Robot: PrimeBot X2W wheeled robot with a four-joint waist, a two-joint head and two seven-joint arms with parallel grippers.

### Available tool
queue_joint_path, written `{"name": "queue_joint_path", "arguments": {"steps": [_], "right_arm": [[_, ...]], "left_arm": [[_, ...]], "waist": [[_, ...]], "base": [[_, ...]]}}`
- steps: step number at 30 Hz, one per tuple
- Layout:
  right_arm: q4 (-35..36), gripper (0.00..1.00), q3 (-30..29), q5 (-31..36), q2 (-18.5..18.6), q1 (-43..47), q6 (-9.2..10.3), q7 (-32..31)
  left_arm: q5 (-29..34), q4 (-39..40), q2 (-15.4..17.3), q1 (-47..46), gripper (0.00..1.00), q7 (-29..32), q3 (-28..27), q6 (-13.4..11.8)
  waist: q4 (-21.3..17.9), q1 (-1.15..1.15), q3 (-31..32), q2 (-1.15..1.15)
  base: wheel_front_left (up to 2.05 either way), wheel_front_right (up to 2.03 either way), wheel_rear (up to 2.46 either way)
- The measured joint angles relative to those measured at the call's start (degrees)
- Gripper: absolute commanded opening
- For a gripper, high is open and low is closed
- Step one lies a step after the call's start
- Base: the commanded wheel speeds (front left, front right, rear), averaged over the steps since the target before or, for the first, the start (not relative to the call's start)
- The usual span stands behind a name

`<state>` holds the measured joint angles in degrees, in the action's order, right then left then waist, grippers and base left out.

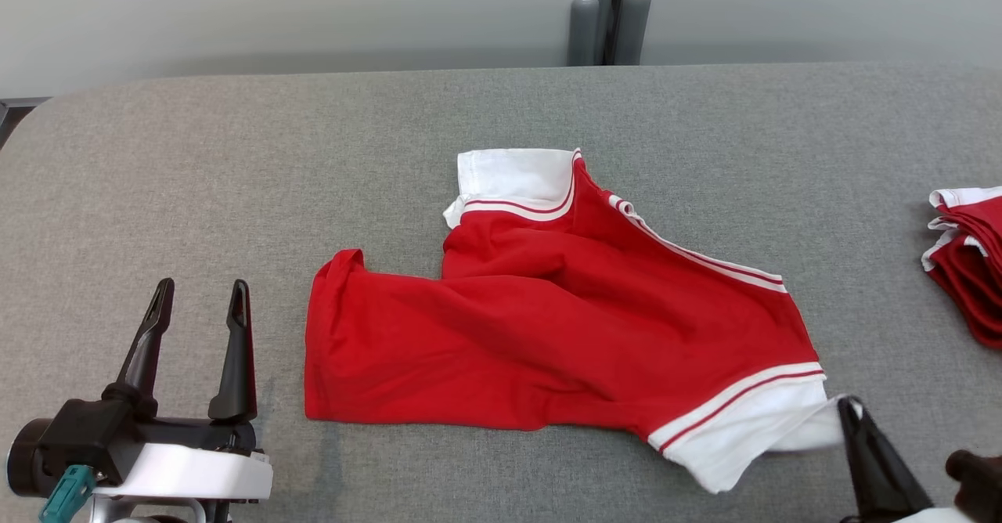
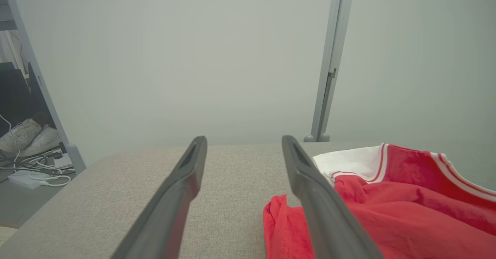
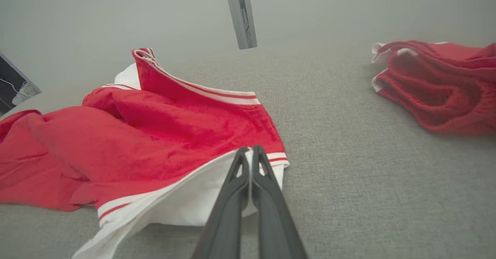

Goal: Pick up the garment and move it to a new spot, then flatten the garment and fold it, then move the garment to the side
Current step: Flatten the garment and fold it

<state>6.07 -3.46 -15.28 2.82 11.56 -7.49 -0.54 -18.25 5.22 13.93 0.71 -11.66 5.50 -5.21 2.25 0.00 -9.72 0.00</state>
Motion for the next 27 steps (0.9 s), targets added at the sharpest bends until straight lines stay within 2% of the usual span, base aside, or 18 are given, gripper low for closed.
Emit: {"name": "queue_joint_path", "arguments": {"steps": [4,5,6,7,20,27], "right_arm": [[-4.6,0.00,1.3,-1.1,0.0,-0.1,0.00,0.7],[-5.2,0.31,1.6,-1.1,-0.1,-0.4,0.00,0.7],[-5.4,0.71,1.7,-1.0,-0.1,-0.5,0.00,0.9],[-5.3,1.00,1.8,-0.8,-0.1,-0.6,0.00,1.2],[3.4,1.00,0.1,2.0,-0.1,-4.7,0.00,3.5],[7.3,1.00,0.8,2.8,-0.1,-5.5,0.00,1.7]], "left_arm": [[-0.1,0.2,0.1,0.2,1.00,0.2,0.0,-0.4],[-0.1,0.2,0.1,0.3,1.00,0.3,0.0,-0.4],[-0.2,0.3,0.2,0.5,1.00,0.5,0.0,-0.5],[-0.3,0.3,0.2,0.8,1.00,0.5,0.0,-0.5],[-0.5,0.5,0.2,2.5,1.00,1.1,0.9,-1.2],[-1.0,0.3,0.2,3.9,1.00,1.4,1.3,-1.4]], "waist": [[-0.2,0.00,0.4,0.00],[-0.3,0.00,0.5,0.00],[-0.4,0.00,0.7,0.00],[-0.5,0.00,0.9,0.00],[-0.5,0.00,3.4,0.00],[0.0,0.00,4.5,0.00]], "base": [[0.00,0.00,0.00],[0.00,0.00,0.00],[0.00,0.00,0.00],[0.00,0.00,0.00],[0.00,0.00,0.00],[0.00,0.00,0.00]]}}
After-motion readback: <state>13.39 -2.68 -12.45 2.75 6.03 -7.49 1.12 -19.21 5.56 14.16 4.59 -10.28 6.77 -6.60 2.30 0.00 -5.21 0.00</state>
